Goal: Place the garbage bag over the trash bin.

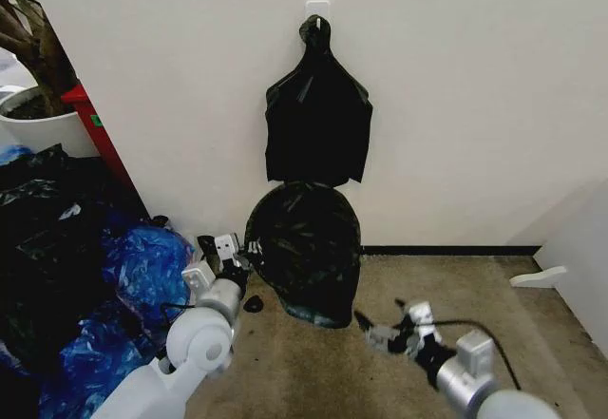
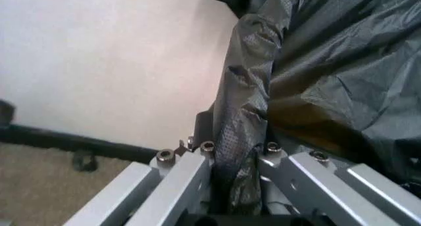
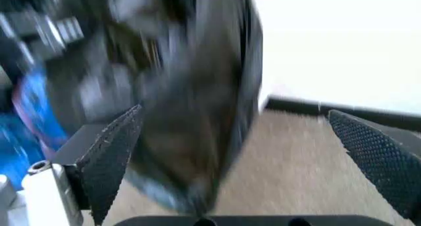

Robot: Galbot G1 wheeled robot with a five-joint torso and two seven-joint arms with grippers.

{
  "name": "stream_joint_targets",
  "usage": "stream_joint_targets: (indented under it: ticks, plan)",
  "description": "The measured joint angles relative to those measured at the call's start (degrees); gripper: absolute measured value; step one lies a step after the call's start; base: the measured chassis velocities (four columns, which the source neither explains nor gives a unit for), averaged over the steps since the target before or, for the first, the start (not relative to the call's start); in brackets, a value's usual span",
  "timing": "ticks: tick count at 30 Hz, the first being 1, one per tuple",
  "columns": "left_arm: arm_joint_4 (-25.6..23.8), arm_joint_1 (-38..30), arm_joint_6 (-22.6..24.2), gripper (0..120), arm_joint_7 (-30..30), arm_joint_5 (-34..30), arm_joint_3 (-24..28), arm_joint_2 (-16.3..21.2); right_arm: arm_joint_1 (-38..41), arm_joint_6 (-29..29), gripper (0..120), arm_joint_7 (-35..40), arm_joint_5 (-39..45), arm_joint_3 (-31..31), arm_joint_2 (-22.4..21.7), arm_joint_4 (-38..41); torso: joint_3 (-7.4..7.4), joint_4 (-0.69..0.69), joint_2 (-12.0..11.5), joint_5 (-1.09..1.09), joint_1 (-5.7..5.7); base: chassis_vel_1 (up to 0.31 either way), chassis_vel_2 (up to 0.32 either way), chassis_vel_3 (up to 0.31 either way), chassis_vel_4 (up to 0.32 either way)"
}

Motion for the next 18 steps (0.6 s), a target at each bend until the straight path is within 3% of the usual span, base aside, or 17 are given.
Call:
stream_joint_targets:
  ticks: [3,7,8,13,18]
  plan:
    - [1.6,0.6,-2.8,2,4.9,1.6,0.0,0.2,0.3,-0.3,100,0.2,6.4,4.0,-0.2,3.0,0.00,-0.02,0.0,0.01,0.00,0.000,0.000,0.000,0.000]
    - [6.6,1.2,-11.0,2,19.2,4.7,-0.3,0.2,3.0,-2.1,100,0.1,24.8,13.6,-1.5,5.1,0.00,-0.02,0.0,0.01,0.00,0.000,0.000,0.000,0.000]
    - [6.6,1.2,-11.0,2,19.2,4.7,-0.3,0.2,3.0,-2.1,100,0.1,24.8,13.6,-1.5,5.1,0.00,-0.02,0.0,0.01,0.00,0.000,0.000,0.000,0.000]
    - [10.0,1.7,-16.6,2,28.4,8.1,-0.3,0.0,6.2,-9.4,100,0.2,52.0,28.5,-5.0,3.6,0.00,-0.02,0.0,0.00,0.00,0.000,0.000,0.000,0.000]
    - [11.2,1.7,-20.1,2,32.1,13.8,-0.2,-0.1,7.7,-16.0,100,2.4,62.8,33.1,-8.1,0.2,0.00,-0.02,0.0,0.01,0.00,0.000,0.000,0.000,0.000]
